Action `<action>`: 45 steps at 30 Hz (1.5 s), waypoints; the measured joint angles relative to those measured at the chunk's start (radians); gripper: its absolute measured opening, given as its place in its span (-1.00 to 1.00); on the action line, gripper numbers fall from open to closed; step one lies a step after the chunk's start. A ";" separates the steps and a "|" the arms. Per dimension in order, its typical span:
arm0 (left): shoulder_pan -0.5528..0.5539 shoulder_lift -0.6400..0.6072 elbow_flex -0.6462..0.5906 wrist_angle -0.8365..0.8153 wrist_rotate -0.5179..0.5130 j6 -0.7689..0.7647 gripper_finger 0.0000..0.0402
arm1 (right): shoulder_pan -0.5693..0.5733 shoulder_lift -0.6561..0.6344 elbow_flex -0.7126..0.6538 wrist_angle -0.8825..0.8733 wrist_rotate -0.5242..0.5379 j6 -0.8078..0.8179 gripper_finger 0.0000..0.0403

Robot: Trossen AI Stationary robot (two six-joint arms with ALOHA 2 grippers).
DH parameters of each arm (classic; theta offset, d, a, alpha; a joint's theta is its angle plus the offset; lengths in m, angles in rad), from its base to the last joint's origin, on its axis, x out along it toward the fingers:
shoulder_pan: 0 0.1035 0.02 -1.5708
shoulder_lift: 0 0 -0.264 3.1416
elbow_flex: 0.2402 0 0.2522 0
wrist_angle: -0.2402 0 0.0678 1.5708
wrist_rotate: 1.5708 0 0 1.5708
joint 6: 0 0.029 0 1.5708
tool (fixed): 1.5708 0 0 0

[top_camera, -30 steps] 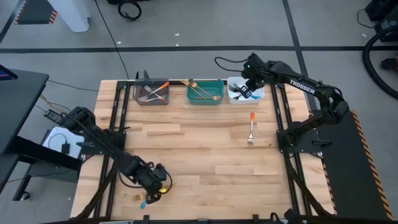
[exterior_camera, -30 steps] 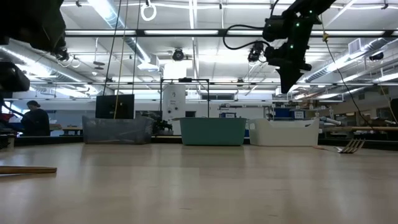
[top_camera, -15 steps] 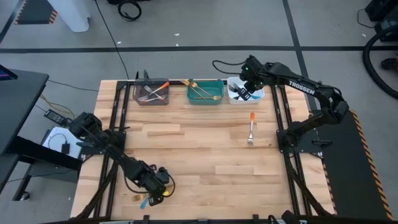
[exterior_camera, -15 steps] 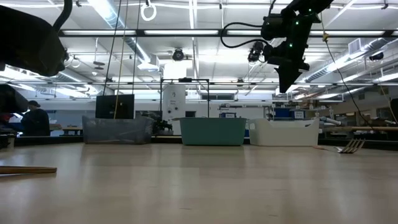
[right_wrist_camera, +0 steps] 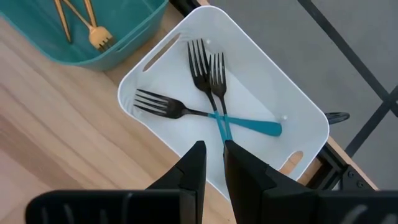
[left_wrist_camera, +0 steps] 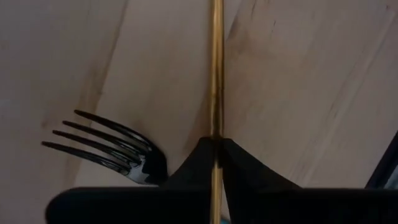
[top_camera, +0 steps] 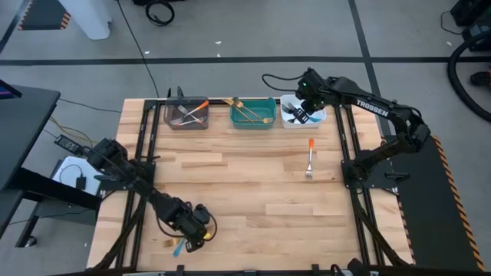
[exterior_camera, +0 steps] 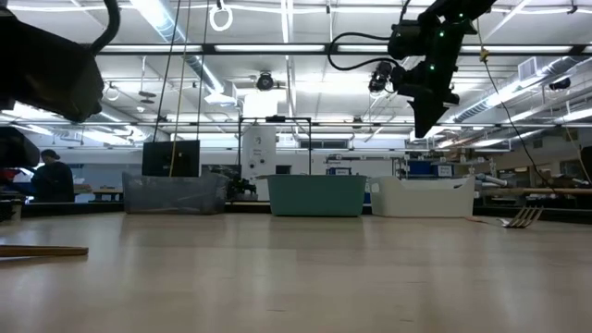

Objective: Sort silverware by color (type)
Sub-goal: Put the gold fork into the green bin

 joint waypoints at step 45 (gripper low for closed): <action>1.169 -0.031 0.437 0.511 -0.224 1.267 -0.88 | -0.088 0.000 -0.001 0.190 -0.039 -0.150 -0.68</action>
